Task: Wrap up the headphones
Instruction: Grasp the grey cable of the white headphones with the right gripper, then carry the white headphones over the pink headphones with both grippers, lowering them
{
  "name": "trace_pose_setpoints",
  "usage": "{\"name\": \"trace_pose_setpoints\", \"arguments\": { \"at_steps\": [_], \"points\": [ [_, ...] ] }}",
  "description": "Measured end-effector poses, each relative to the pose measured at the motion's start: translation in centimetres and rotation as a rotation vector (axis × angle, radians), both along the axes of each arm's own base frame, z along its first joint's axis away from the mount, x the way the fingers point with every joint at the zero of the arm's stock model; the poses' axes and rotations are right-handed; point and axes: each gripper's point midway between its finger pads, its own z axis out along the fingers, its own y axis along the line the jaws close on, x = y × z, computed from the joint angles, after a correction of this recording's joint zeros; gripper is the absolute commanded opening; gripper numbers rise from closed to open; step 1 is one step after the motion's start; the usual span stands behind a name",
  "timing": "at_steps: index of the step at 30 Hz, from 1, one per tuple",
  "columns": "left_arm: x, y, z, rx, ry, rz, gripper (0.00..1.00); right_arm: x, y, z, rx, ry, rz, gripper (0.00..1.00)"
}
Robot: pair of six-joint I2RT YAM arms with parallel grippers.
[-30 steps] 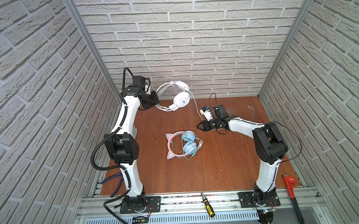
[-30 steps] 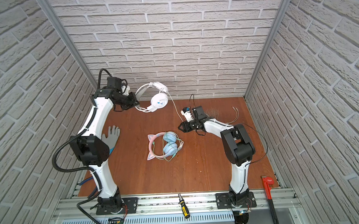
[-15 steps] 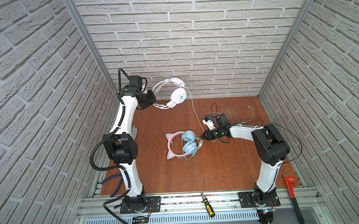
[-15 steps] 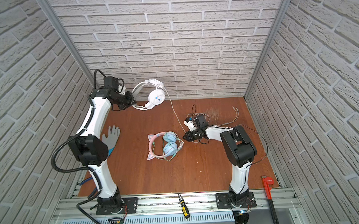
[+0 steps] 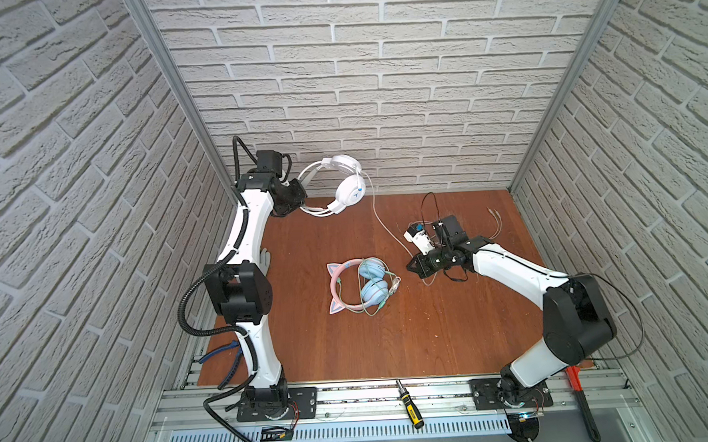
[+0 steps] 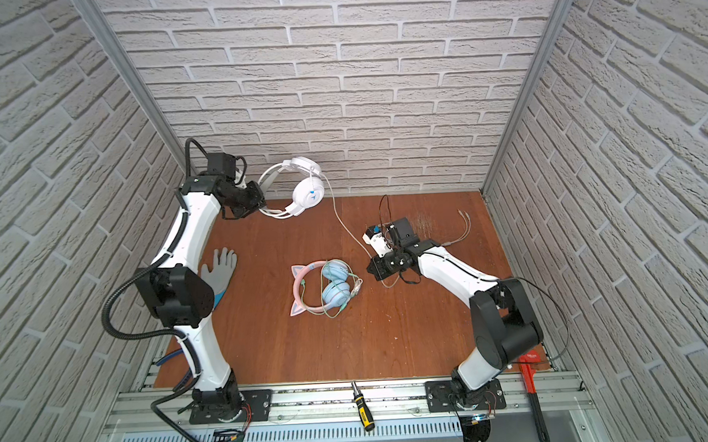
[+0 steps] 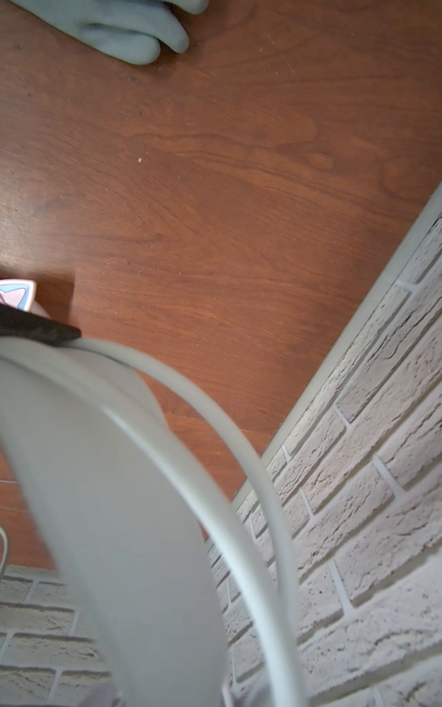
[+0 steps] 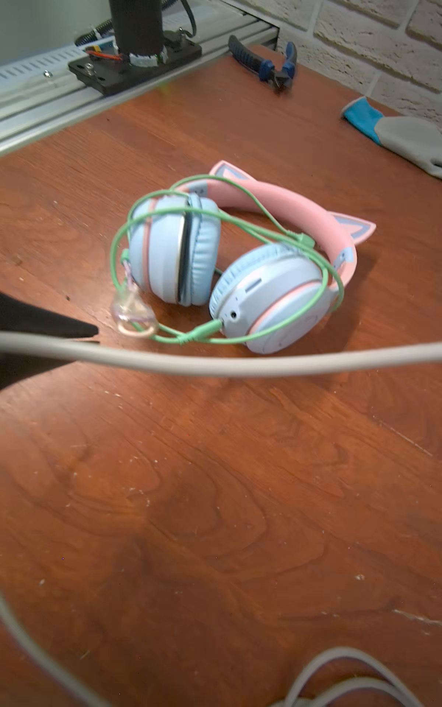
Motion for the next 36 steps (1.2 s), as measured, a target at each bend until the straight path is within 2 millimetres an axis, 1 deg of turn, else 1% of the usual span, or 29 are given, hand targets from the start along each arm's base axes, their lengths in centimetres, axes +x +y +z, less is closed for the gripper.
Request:
{"name": "trace_pose_setpoints", "arguments": {
  "at_steps": [3, 8, 12, 18, 23, 26, 31, 36],
  "points": [
    [0.0, -0.3, -0.3, 0.019, 0.004, 0.007, 0.00, -1.5, 0.3, 2.1, -0.063, -0.011, 0.058, 0.06],
    [-0.1, -1.5, -0.7, 0.044, 0.012, 0.003, 0.00, -4.5, 1.1, 4.5, -0.156, 0.007, 0.178, 0.06],
    [-0.4, -2.8, -1.6, 0.078, 0.030, -0.009, 0.00, -6.4, 1.9, 6.6, -0.201, 0.010, 0.282, 0.06],
    [-1.0, -4.3, -3.4, 0.136, 0.075, -0.026, 0.00, -7.9, 3.8, 9.4, -0.220, 0.001, 0.423, 0.06],
    [-1.5, -5.4, -4.5, 0.173, 0.102, -0.042, 0.00, -8.4, 5.2, 10.6, -0.223, 0.000, 0.509, 0.06],
    [-1.8, -6.1, -5.1, 0.193, 0.113, -0.054, 0.00, -8.3, 5.9, 11.2, -0.222, 0.004, 0.542, 0.06],
    [-2.4, -7.0, -6.1, 0.234, 0.142, -0.085, 0.00, -7.3, 6.8, 11.5, -0.233, 0.008, 0.553, 0.06],
    [-3.6, -8.6, -6.9, 0.283, 0.162, -0.158, 0.00, -5.6, 7.1, 12.4, -0.265, -0.032, 0.533, 0.06]
  ]
}}
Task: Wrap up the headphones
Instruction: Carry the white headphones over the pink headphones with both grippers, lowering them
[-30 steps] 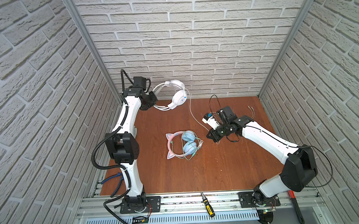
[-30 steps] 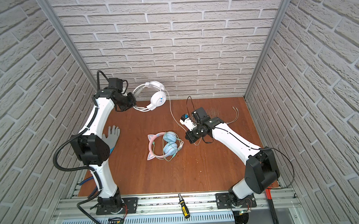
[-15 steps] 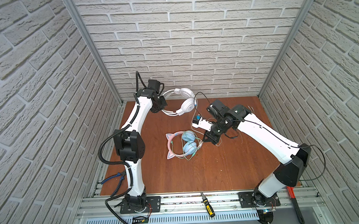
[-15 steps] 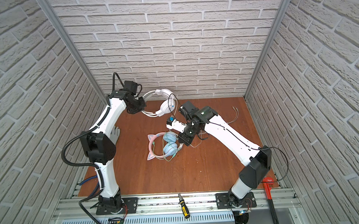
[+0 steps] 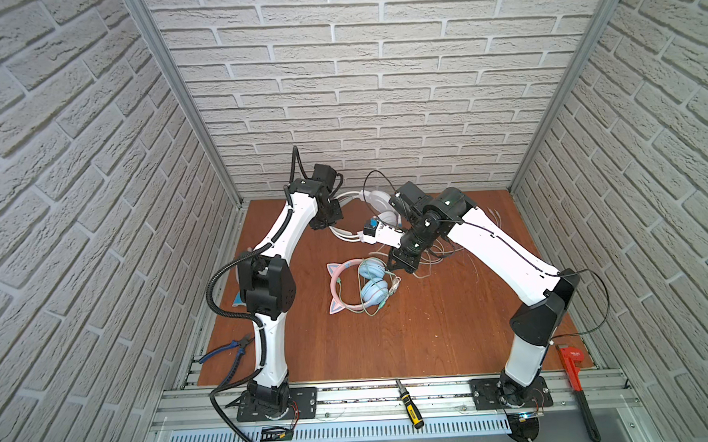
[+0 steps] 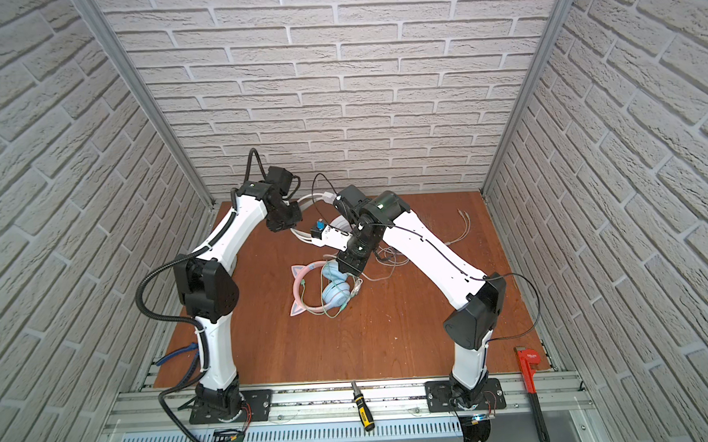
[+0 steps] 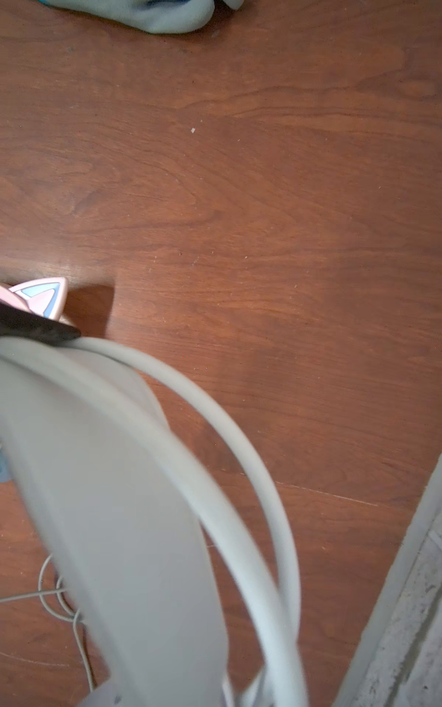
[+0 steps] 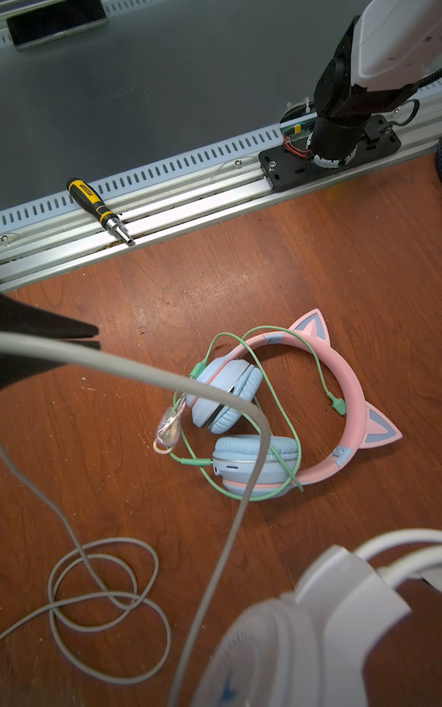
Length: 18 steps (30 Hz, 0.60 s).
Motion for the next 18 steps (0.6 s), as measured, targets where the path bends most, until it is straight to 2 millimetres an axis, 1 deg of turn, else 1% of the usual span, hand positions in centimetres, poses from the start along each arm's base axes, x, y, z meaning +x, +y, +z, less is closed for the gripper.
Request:
{"name": "trace_pose_setpoints", "arguments": {
  "at_steps": [3, 8, 12, 18],
  "points": [
    [-0.6, -1.0, -0.1, 0.023, 0.003, -0.048, 0.00, 1.0, -0.1, 0.6, -0.024, -0.040, -0.007, 0.06],
    [-1.6, -1.7, -0.4, 0.076, 0.018, -0.119, 0.00, 2.1, -0.8, 0.9, -0.084, -0.088, -0.002, 0.06],
    [-2.4, -1.9, -0.6, 0.123, 0.031, -0.165, 0.00, 2.4, -1.4, 0.7, -0.127, -0.100, -0.006, 0.06],
    [-2.7, -2.2, -0.6, 0.152, 0.032, -0.207, 0.00, 3.2, -2.4, 1.1, -0.178, -0.154, -0.019, 0.06]
  ]
}}
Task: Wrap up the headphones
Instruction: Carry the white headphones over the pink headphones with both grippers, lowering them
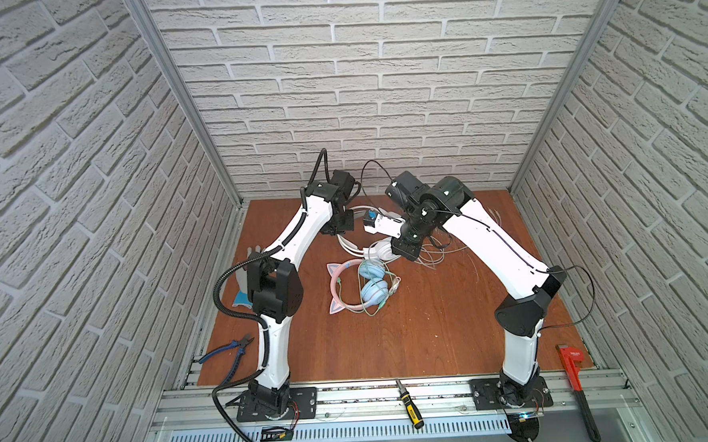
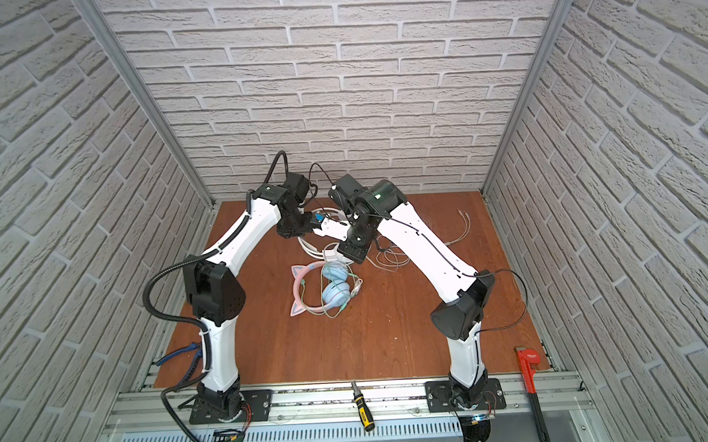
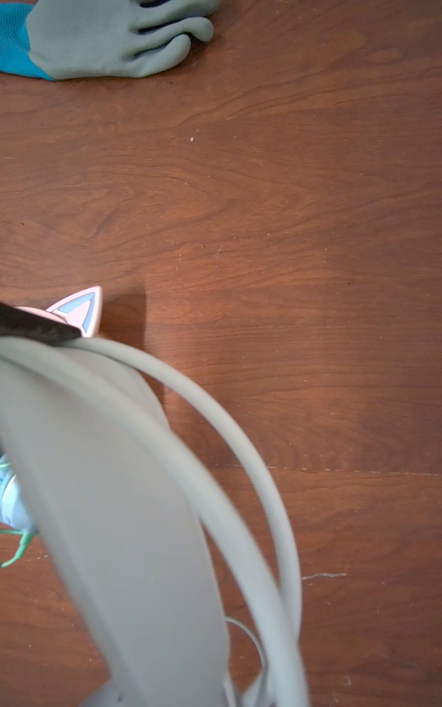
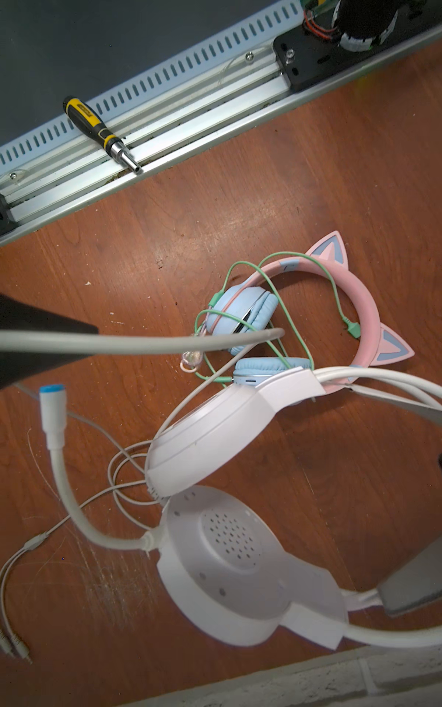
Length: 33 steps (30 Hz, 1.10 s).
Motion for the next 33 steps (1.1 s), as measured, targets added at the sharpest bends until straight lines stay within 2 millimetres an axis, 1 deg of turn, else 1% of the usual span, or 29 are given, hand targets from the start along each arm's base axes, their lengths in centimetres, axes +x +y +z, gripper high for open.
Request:
{"name": "trace_pose_setpoints", "arguments": {
  "at_steps": [10, 16, 22, 26, 33],
  "points": [
    [-0.2, -0.6, 0.0, 0.021, -0.002, -0.083, 0.00, 1.9, -1.5, 0.2, -0.059, -0.083, -0.006, 0.06],
    [-0.7, -1.6, 0.0, 0.028, -0.001, -0.148, 0.00, 3.6, -2.4, 0.5, -0.088, -0.141, -0.006, 0.06],
    [-1.1, -2.3, 0.3, 0.025, -0.005, -0.203, 0.00, 6.8, -3.5, 0.5, -0.051, -0.187, -0.064, 0.06],
    [-1.7, -2.6, 0.7, 0.005, -0.006, -0.234, 0.00, 8.8, -3.8, -0.4, -0.021, -0.186, -0.094, 0.06],
    [-2.3, -3.2, 1.5, -0.025, -0.024, -0.296, 0.00, 11.9, -4.0, -3.7, 0.040, -0.115, -0.132, 0.06]
  ]
}}
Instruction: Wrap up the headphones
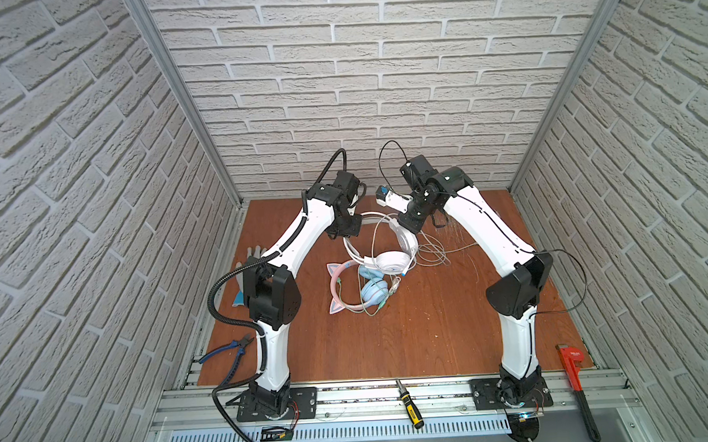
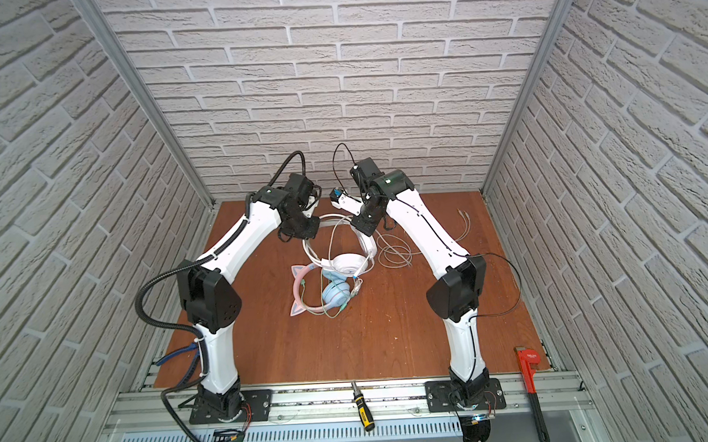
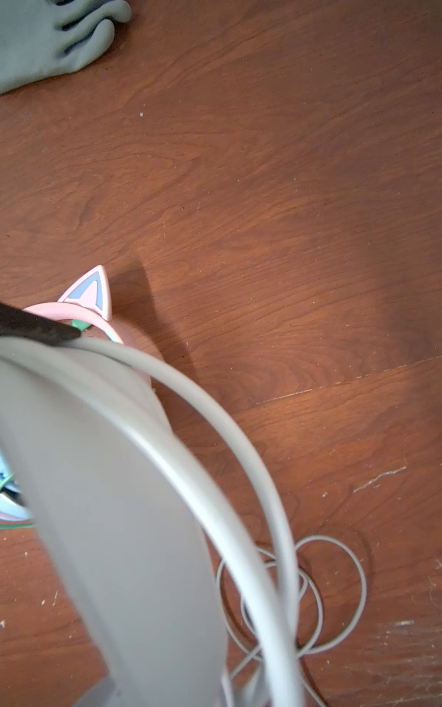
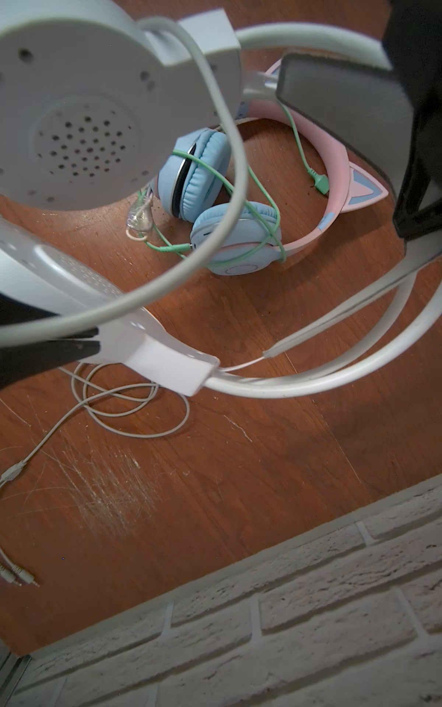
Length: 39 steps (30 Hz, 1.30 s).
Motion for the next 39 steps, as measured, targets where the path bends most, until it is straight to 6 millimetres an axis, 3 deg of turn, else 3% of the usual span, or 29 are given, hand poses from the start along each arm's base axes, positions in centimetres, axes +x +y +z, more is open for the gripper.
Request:
{"name": "trace_pose_setpoints", "arguments": {
  "at_steps": [12, 24, 27, 34, 39],
  "points": [
    [-1.2, -0.3, -0.1, -0.023, 0.000, -0.070, 0.00, 3.2, -0.2, -2.1, 0.142, 0.050, -0.088, 0.10],
    [-2.1, -1.1, 0.8, -0.095, -0.024, -0.106, 0.00, 4.7, 0.6, -4.4, 0.294, 0.144, -0.171, 0.20],
    [-2.6, -0.9, 0.2, -0.108, -0.013, -0.104, 0.00, 4.7, 0.3, -5.8, 0.360, 0.207, -0.209, 0.26],
    [-3.9, 0.1, -0.4, -0.191, 0.029, -0.053, 0.00, 3.4, -1.0, -11.7, 0.483, 0.374, -0.335, 0.33],
    [-3.0, 0.7, 0.7, -0.263, 0.004, -0.003, 0.00, 2.3, -1.2, -12.9, 0.568, 0.414, -0.393, 0.33]
  ]
}}
